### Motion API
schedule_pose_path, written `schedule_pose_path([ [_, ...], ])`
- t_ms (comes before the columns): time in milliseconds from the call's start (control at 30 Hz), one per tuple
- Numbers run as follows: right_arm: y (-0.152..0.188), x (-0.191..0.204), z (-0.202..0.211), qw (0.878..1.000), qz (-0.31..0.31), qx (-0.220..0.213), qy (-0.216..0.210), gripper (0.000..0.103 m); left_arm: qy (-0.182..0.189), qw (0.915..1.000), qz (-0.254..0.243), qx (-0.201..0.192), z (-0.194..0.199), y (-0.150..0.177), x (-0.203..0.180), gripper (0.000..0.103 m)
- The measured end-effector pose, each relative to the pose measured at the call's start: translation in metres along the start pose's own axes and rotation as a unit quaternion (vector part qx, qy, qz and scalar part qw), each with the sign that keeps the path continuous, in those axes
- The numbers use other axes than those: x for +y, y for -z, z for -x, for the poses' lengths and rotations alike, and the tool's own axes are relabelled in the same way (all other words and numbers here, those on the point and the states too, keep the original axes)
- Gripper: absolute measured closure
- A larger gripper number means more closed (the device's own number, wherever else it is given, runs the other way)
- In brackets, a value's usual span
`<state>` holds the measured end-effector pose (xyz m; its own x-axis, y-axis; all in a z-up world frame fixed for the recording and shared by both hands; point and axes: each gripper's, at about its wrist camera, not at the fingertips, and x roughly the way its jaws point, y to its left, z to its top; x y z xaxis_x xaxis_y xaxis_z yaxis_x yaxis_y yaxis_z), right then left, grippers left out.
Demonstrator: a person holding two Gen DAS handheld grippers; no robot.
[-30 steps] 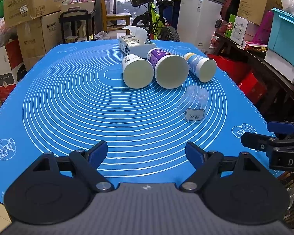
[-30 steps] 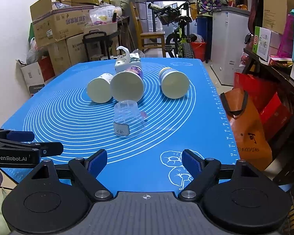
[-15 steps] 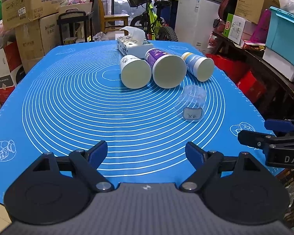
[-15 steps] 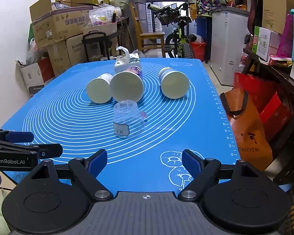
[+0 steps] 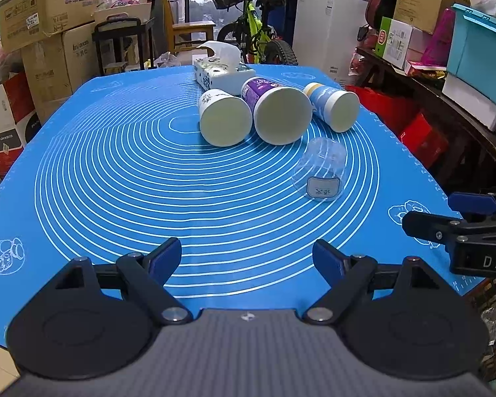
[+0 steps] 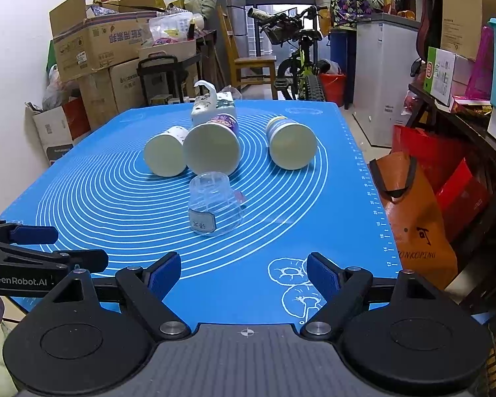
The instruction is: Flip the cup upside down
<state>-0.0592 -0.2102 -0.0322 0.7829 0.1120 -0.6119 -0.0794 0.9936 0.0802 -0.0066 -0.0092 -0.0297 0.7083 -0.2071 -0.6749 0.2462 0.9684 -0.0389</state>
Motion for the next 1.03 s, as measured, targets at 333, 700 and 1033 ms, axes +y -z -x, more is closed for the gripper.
schedule_pose_path([
  [333, 0.002, 0.0005, -0.0001, 1.0, 0.001, 0.002, 0.001, 0.018, -0.005, 1.0, -0.003, 0.003, -0.0019, 0.0002, -0.0006, 0.017],
  [700, 0.0023, -0.0021, -0.0015, 1.0, 0.001, 0.006, 0.005, 0.018, -0.004, 1.0, -0.003, 0.003, -0.0024, 0.0005, -0.0014, 0.017],
  [1033, 0.0038, -0.0033, -0.0025, 1.0, 0.001, 0.007, 0.007, 0.018, -0.005, 1.0, -0.003, 0.0, -0.0022, 0.002, -0.0031, 0.016],
])
